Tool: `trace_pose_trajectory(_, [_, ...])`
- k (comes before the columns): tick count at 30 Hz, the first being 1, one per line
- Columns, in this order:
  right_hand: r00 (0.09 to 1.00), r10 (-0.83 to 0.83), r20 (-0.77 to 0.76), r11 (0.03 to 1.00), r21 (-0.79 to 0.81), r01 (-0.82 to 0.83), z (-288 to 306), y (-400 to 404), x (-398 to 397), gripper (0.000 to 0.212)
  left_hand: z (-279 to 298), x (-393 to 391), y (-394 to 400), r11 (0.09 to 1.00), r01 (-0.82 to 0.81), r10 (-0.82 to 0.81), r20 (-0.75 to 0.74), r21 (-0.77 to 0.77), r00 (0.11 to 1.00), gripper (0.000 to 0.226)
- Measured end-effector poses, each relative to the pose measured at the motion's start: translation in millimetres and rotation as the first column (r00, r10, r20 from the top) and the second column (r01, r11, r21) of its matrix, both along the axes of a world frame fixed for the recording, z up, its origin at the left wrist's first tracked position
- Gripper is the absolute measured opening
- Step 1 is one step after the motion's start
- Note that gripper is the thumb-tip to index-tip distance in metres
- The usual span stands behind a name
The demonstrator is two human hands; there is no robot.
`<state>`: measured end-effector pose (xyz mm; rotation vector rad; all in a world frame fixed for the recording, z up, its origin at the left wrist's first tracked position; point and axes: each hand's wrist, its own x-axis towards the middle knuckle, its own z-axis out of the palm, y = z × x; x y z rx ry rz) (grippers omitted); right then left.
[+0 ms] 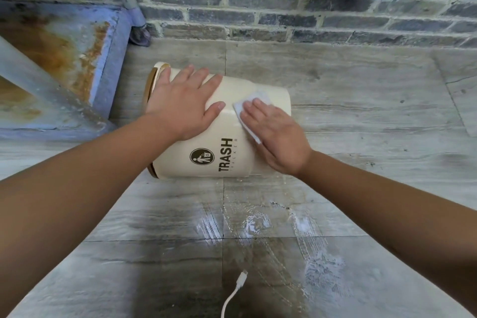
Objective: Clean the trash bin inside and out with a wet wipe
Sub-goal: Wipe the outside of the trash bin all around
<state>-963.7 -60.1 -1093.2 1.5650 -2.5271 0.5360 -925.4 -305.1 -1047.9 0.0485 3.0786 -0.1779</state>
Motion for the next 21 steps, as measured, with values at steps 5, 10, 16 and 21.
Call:
trace_pose_trajectory(5, [0.968,0.252,-0.015,0.961,0.123,-0.248,-44.7,20.0,34.0,0.054,-2.0,-4.7,-2.0,1.000,0.011,-0.011,-0.003,0.003,1.000,0.069])
trace_pose_trajectory(10, [0.919,0.306,0.248,0.833,0.397,-0.384,-74.5,38.4,58.2,0.052,-4.1,-6.0,-3.7,1.000,0.015,-0.015,-0.009,0.004,1.000,0.069])
trace_pose_trajectory(16, [0.337,-0.149,0.930,0.983,0.104,0.149,-29.8,22.5,77.1,0.025,-4.6,-7.4,-4.4,1.000,0.011,-0.010,-0.015,0.011,1.000,0.070])
trace_pose_trajectory(21, [0.007,0.298,0.955,0.702,-0.224,0.676,40.5,13.3,27.1,0.025,-4.0,-9.1,-4.8,1.000,0.012,-0.012,-0.018,0.017,1.000,0.070])
